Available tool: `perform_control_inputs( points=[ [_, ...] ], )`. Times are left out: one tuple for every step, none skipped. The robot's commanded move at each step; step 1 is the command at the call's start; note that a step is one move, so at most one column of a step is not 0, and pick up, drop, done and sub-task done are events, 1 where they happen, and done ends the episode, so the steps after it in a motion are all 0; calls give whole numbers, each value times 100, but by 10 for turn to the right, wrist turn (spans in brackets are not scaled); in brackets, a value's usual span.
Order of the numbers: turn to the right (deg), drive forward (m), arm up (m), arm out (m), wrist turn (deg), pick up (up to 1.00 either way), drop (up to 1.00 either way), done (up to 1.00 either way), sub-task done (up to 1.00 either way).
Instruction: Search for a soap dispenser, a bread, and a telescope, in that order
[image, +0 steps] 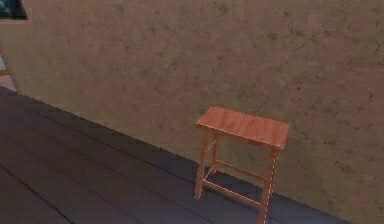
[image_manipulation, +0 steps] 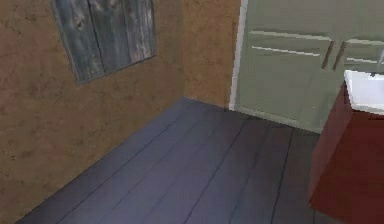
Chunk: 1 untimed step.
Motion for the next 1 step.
perform_control_inputs(
  points=[
    [0,55,0,0,0,0,0,0,0]
  ],
)
